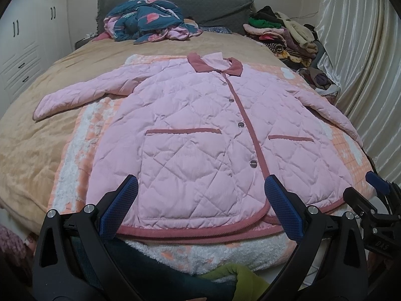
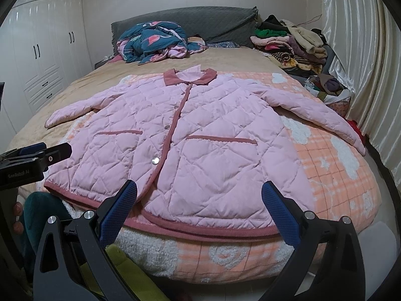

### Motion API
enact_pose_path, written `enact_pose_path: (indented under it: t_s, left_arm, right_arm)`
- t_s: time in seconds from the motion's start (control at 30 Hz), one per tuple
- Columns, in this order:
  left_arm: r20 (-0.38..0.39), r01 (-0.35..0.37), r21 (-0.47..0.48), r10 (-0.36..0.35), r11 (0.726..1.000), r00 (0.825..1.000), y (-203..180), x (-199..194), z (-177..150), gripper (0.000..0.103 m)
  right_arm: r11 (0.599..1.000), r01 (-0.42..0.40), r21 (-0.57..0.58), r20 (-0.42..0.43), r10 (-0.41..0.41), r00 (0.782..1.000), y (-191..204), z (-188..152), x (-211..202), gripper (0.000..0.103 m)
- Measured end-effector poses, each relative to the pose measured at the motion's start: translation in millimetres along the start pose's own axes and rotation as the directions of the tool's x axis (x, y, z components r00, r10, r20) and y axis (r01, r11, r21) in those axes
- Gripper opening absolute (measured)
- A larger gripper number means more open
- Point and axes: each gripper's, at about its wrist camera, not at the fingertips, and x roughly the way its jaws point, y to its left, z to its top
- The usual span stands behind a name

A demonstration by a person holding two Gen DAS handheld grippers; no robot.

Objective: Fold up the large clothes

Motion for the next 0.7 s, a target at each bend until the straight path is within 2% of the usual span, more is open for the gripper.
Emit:
enact_pose_path:
  t_s: [0.4, 0.7]
  left_arm:
    - [-0.017, 0.015, 0.006, -0.015, 1.000, 1.000, -5.6, 35.6, 39.1, 0.094]
    - [-0.020, 0.036, 0.015, -0.036, 0.999, 0.999, -18.7, 60.3, 82.1, 0.094]
  right_arm:
    - [0.998, 0.025, 0.063, -0.001, -0.025, 1.000, -26.0, 41.5, 26.8, 0.099]
    - [0.986, 0.075, 0.149, -0.007, -0.075, 0.997, -64.6, 81.3, 53.8, 0.099]
